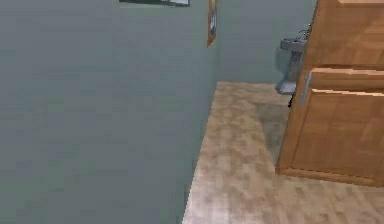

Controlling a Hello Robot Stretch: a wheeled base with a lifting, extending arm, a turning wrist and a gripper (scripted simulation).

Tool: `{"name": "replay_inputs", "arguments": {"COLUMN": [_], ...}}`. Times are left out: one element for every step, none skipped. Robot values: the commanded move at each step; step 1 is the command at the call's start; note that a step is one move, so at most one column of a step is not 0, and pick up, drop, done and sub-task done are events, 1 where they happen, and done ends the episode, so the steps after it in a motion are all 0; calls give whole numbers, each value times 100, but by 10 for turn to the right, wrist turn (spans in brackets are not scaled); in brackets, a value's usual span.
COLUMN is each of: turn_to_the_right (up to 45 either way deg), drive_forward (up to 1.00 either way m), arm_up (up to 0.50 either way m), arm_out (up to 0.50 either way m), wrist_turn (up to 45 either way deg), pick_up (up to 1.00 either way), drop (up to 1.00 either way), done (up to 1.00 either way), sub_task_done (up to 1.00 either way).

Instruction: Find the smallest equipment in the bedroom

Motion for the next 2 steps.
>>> {"name": "replay_inputs", "arguments": {"turn_to_the_right": [390,0], "drive_forward": [0,35], "arm_up": [0,0], "arm_out": [0,0], "wrist_turn": [0,0], "pick_up": [0,0], "drop": [0,0], "done": [0,0], "sub_task_done": [0,0]}}
